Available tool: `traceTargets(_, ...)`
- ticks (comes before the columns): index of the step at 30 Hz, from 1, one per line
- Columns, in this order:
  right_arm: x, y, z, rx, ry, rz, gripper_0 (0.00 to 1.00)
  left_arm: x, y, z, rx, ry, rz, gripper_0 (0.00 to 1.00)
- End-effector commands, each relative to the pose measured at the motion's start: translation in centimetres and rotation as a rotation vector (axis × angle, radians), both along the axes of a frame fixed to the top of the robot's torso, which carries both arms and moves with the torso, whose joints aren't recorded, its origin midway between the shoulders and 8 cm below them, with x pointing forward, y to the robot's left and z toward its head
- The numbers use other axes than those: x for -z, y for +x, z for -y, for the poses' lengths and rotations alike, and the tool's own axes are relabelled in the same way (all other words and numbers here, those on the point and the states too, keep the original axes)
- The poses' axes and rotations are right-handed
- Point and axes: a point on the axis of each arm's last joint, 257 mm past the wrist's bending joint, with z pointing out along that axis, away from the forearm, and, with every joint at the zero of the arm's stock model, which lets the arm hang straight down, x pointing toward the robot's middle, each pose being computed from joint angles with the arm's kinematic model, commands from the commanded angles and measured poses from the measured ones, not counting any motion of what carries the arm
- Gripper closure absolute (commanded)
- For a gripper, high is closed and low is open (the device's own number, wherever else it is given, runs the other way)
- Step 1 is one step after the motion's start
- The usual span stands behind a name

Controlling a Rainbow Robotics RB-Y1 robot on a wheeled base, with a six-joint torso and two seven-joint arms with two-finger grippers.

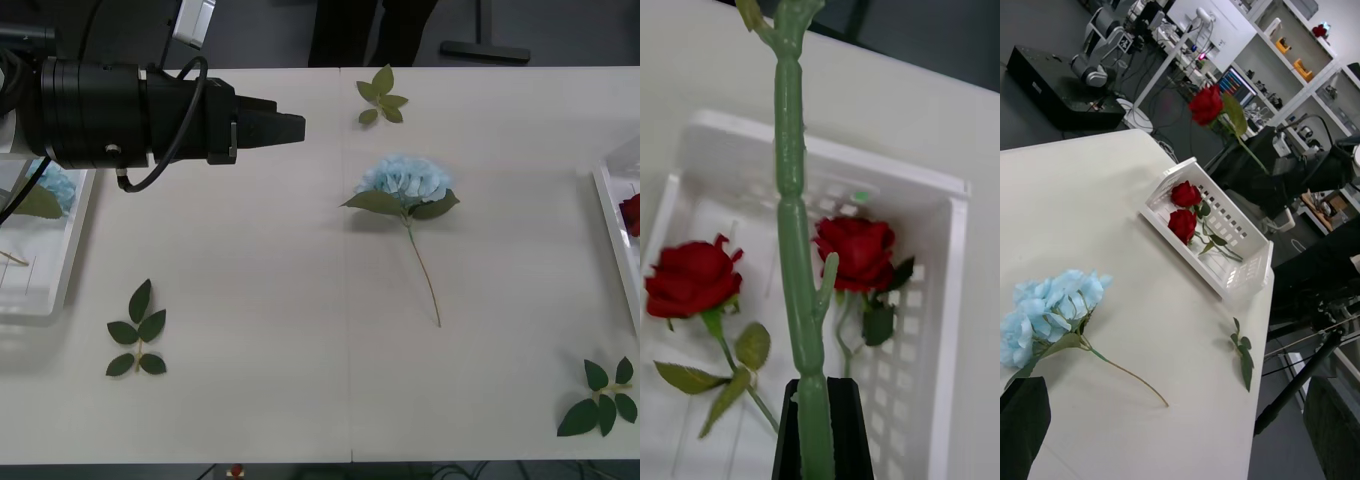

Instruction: Place the red flowers into the right box and the blue flowers into the left box. If a person shows an open palm, hand one flower to the person first, then continue sorting.

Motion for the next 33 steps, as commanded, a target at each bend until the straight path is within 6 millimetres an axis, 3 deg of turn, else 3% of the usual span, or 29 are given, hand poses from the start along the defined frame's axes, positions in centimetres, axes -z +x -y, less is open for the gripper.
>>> traceTargets(1,0.7,-3.0,3.9,0.05,-0.119,-0.052,1.0,-1.6,-0.4,-0.1,0.001,-0.014,0.054,0.02)
traceTargets(7,2.5,-6.3,8.5,0.132,-0.243,-0.115,1.0,-1.6,-0.3,-0.1,-0.003,-0.025,0.053,0.02)
traceTargets(10,3.2,-7.3,9.7,0.158,-0.255,-0.14,1.0,-1.6,-0.3,-0.1,-0.004,-0.028,0.052,0.02)
traceTargets(22,8.1,-7.5,10.7,0.175,-0.309,-0.183,1.0,-1.2,-0.5,0.1,0.0,-0.04,0.041,0.02)
traceTargets(28,11.6,-5.5,8.8,0.14,-0.317,-0.186,1.0,-1.3,-0.6,0.5,0.007,-0.046,0.046,0.02)
traceTargets(33,13.2,-4.5,7.7,0.125,-0.33,-0.181,1.0,-1.2,-0.6,0.4,0.006,-0.044,0.049,0.02)
